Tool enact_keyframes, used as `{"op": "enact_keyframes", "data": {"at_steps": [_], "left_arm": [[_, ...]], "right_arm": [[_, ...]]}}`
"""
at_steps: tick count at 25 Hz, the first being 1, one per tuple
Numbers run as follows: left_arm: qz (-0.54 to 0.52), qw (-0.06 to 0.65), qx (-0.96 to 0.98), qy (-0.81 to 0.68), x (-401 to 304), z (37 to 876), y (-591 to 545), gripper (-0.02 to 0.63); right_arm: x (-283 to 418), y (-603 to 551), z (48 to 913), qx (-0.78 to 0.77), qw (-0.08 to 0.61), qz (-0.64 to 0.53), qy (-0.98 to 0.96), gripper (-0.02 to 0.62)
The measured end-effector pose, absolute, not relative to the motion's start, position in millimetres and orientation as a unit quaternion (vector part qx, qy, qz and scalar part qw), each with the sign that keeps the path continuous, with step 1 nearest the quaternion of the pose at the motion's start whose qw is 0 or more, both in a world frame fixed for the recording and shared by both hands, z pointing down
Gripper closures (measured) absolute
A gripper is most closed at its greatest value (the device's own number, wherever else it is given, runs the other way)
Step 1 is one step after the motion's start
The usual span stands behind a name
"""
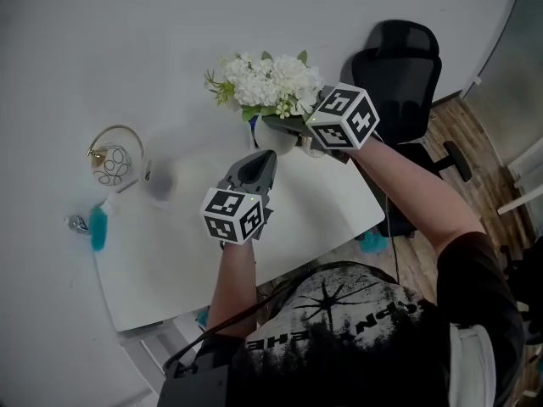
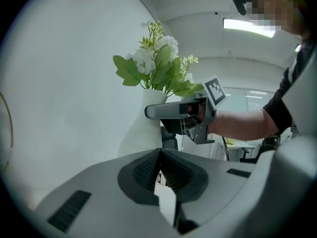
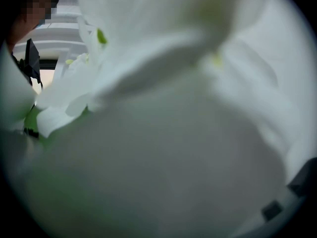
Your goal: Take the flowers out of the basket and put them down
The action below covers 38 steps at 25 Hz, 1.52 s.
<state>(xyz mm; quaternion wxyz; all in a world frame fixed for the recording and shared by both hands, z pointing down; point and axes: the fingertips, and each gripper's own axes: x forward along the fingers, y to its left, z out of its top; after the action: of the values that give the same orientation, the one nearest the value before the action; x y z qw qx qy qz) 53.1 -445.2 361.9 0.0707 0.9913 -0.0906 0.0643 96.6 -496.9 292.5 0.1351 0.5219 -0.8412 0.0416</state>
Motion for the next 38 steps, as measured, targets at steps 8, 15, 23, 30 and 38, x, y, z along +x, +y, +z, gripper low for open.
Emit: {"op": "enact_keyframes", "data": {"at_steps": [8,15,23,30,38], "left_arm": [[0.077,0.083,0.991,-0.078,73.5,387.2,-408.6,0.595],[0.085,0.108,0.986,-0.099,69.9,420.8,-394.2,0.595],[0.109,0.131,0.979,-0.116,68.7,460.2,-383.8,0.595],[0.123,0.147,0.974,-0.121,79.7,486.8,-376.0,0.595],[0.139,0.161,0.969,-0.124,84.2,517.5,-371.4,0.595]], "right_arm": [[124.0,-459.6,335.3,0.536,0.136,0.064,-0.831,0.353],[138.0,-436.2,386.9,0.542,0.134,0.078,-0.826,0.353],[144.8,-427.0,448.1,0.546,0.14,0.091,-0.821,0.353],[155.5,-420.4,503.4,0.55,0.143,0.113,-0.815,0.353],[154.2,-419.0,544.3,0.544,0.144,0.125,-0.817,0.353]]}}
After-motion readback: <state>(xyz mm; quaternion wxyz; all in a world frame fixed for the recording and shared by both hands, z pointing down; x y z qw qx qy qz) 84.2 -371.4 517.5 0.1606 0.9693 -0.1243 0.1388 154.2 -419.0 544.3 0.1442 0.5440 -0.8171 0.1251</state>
